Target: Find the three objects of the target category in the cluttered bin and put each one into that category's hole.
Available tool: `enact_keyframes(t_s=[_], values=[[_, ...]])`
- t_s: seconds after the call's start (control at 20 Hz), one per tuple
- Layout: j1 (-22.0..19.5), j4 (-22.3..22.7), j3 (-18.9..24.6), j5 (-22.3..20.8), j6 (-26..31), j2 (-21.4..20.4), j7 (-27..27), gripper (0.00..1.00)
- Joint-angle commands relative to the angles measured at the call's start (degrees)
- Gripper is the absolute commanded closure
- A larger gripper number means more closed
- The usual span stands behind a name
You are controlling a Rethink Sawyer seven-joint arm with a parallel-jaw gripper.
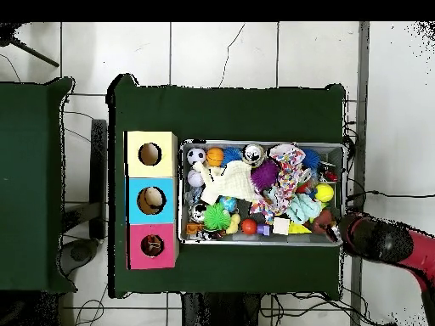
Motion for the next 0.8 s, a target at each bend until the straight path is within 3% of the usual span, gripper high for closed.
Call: enact_keyframes(t_s=[0.05,0.5,0.8], values=[[-1.6,3.6,-3.2,-3.0,0.9,1.2,-4.5,0.0],[-1.0,-2.1,-3.3,-5.2,-2.1,10.9,-6.0,0.0],[-0.6,-4.6,-2.7,-6.2,-4.2,13.8,-6.9,0.0]])
